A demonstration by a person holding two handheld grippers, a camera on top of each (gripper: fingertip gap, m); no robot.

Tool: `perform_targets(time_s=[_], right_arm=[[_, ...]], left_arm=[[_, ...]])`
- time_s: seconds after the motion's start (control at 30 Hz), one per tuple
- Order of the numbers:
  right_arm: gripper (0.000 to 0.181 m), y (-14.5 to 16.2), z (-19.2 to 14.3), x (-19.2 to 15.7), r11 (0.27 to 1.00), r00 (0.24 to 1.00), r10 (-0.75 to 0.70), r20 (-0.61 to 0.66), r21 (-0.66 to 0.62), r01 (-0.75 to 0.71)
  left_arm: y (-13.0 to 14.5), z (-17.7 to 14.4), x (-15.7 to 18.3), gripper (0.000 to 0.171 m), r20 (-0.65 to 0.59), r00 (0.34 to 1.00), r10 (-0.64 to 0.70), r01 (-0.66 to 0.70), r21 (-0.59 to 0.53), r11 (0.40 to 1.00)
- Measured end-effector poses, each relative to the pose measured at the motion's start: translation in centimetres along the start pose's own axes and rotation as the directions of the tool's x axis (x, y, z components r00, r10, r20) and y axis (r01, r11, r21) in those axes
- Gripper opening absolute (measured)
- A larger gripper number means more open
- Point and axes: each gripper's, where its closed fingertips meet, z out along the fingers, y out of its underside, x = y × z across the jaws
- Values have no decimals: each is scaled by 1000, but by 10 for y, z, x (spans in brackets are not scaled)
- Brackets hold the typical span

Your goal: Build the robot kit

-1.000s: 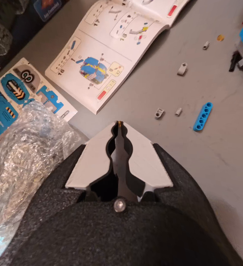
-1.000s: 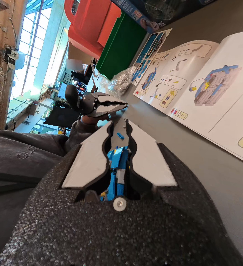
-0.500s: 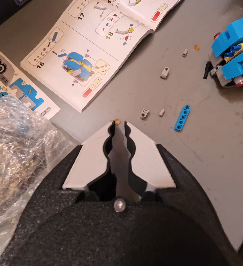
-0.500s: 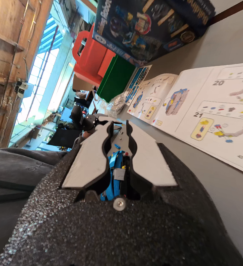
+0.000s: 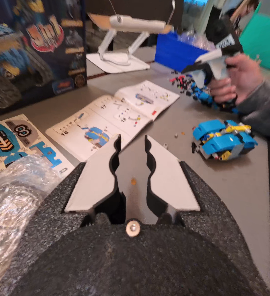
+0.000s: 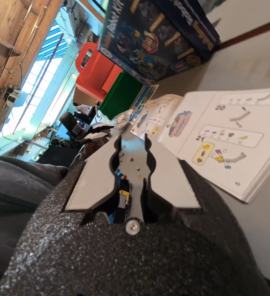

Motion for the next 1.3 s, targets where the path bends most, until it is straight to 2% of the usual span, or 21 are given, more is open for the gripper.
perform_targets(time_s=[0.03,0.13,0.27,0.47,0.53,0.67,0.83,0.97,1.07,1.13,1.2,1.27,1.3], right_arm=[[31,-2,2,-1,999,999,-37,-7,14,37],[34,-2,7,8,985,979,-167,-114,22,171],[33,4,17,26,952,915,-306,-265,-73,297],[34,16,27,41,899,830,-438,-344,-187,397],[36,17,27,47,890,801,-456,-388,-214,403],[36,26,28,53,873,785,-485,-386,-269,408],[35,38,29,62,865,778,-491,-392,-325,383],[35,40,29,63,857,766,-502,-402,-346,381],[35,36,26,61,863,763,-497,-413,-326,385],[35,32,17,56,892,793,-441,-420,-300,337],[32,6,-13,54,925,769,-380,-514,-197,326],[29,-19,-58,62,933,693,-338,-637,-131,335],[29,-26,-85,74,937,620,-315,-719,-130,324]], left_arm=[[-3,2,-2,29,11,1000,-22,22,24,999],[0,6,0,30,-14,997,-70,70,1,998],[0,4,-26,30,127,983,-131,129,24,991],[6,5,-46,30,126,947,-297,295,28,955],[6,7,-46,30,139,950,-280,280,21,960],[6,8,-44,30,164,960,-228,230,11,973],[-4,-2,-34,30,201,972,-119,105,77,991],[4,5,-36,30,181,972,-152,151,22,988],[3,4,-37,30,172,970,-173,170,33,985],[2,3,-37,30,177,970,-168,164,36,986],[4,6,-36,30,175,972,-154,153,20,988],[4,9,-36,30,178,973,-144,145,9,989],[4,10,-36,30,179,974,-138,139,7,990]])
